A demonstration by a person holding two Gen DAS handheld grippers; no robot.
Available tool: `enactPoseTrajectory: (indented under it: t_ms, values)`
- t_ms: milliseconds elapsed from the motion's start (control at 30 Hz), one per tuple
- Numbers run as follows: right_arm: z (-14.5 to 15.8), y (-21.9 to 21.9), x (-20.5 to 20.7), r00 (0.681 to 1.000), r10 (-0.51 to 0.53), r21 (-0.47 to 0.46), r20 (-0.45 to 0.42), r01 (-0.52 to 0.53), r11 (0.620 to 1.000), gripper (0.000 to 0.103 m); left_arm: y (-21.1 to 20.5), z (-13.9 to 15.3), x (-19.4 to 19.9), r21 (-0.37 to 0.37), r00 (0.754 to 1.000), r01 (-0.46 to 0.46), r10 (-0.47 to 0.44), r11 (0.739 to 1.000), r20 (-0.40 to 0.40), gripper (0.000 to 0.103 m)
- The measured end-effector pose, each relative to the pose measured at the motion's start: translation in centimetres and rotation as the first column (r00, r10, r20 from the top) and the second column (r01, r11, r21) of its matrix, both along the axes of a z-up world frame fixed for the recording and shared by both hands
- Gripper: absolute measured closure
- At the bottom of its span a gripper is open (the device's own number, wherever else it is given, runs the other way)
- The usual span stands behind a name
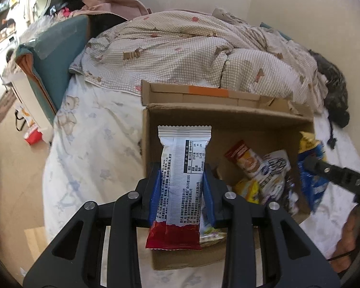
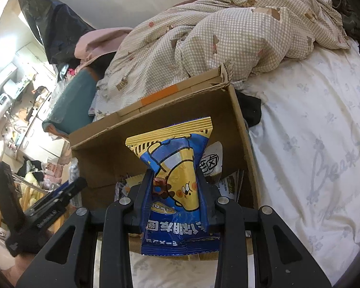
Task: Organize snacks
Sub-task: 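Open both tools to release the snacks into the box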
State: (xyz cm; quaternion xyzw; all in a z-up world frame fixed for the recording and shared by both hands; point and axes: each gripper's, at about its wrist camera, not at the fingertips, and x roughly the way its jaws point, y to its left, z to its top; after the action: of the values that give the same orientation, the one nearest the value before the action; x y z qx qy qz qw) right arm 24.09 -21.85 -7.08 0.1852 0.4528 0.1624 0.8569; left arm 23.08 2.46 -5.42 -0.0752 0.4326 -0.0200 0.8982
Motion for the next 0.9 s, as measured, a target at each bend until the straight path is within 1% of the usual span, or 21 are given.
enactPoseTrajectory:
  t_ms: [67,133,167,200,233,267,300,333,367,400,433,533,667,700,767,900]
  values:
    - [-0.1,-0.1,0.3,1.000,-0.011,0.004,-0.005,0.011,1.000,0.066,-0.4,0.1,0.0,0.006,1.000,0.008,-0.008,1.000,0.011,0.074]
    - [-0.3,-0.4,0.5,1.000,-0.022,0.041,-0.019,0.023,0.999,0.066,-1.0,-0.1,0.0,0.030,1.000,0.021,-0.021,0.999,0.017,0.074]
    - [-0.3,-0.6,0.4,0.999,-0.029,0.063,-0.020,0.030,0.998,0.059,-1.4,-0.3,0.1,0.043,1.000,0.026,-0.027,0.999,0.011,0.074]
    - [-0.1,-0.7,0.3,0.999,-0.043,0.075,-0.008,0.043,0.996,0.048,-1.6,-0.4,0.2,0.048,1.000,0.030,-0.030,0.998,0.005,0.073]
    - [0.2,-0.9,0.0,0.998,-0.060,0.083,0.014,0.059,0.995,0.021,-1.7,-0.4,0.2,0.050,1.000,0.030,-0.030,0.998,-0.002,0.071]
    - [0.7,-1.1,-0.4,0.995,-0.084,0.091,0.055,0.079,0.993,0.007,-1.8,-0.4,0.1,0.046,0.999,0.033,-0.033,0.998,-0.001,0.063]
    - [1.0,-1.1,-0.6,0.993,-0.089,0.090,0.078,0.082,0.993,0.007,-1.9,-0.2,0.0,0.041,0.999,0.041,-0.041,0.998,0.007,0.048]
    - [1.3,-1.0,-0.7,0.993,-0.077,0.084,0.092,0.069,0.994,0.007,-2.0,0.1,-0.3,0.044,0.999,0.043,-0.044,0.998,0.017,0.038]
    - [1.5,-0.7,-0.7,0.994,-0.049,0.081,0.096,0.041,0.996,0.007,-2.0,0.3,-0.4,0.054,0.999,0.036,-0.037,0.998,0.031,0.020]
    - [1.6,-0.6,-0.7,0.995,-0.037,0.084,0.094,0.029,0.996,0.007,-2.0,0.6,-0.7,0.066,0.998,0.026,-0.029,0.997,0.050,0.010]
    - [1.6,-0.5,-0.7,0.995,-0.034,0.086,0.094,0.026,0.996,0.007,-2.1,1.0,-1.1,0.077,0.997,0.015,-0.022,0.997,0.078,0.008]
    - [1.9,-0.2,-0.8,0.996,-0.017,0.089,0.093,0.008,0.996,0.007,-2.0,1.5,-1.4,0.089,0.995,0.013,-0.022,0.996,0.098,0.007]
    - [2.8,0.2,-1.4,0.993,-0.008,0.063,0.116,0.001,0.998,0.007,-1.1,2.4,-2.4,0.101,0.990,-0.041,0.027,0.994,0.136,0.007]
    - [3.1,0.2,-1.7,0.992,-0.011,0.054,0.124,0.004,0.999,0.007,-0.8,2.7,-2.7,0.096,0.989,-0.055,0.041,0.994,0.144,0.007]
    - [3.8,0.2,-2.5,0.988,-0.023,0.041,0.155,0.017,0.999,0.002,-0.4,3.2,-3.2,0.084,0.986,-0.071,0.058,0.994,0.154,0.007]
    - [5.4,0.1,-4.8,0.978,-0.040,0.015,0.204,0.038,0.999,0.000,0.1,4.6,-5.0,0.084,0.977,-0.099,0.081,0.992,0.197,0.007]
